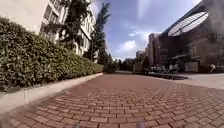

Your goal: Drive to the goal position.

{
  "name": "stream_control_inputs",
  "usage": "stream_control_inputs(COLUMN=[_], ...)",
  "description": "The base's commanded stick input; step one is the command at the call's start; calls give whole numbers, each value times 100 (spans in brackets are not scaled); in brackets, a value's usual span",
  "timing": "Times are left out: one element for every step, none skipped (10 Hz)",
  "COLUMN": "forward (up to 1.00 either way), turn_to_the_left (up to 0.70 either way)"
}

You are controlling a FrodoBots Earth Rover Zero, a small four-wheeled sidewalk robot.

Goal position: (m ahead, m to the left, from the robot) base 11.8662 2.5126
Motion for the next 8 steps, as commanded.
stream_control_inputs(forward=[70, 70, 70, 70, 70, 70, 70, 70], turn_to_the_left=[0, 0, 0, 0, 0, 0, 0, 0])
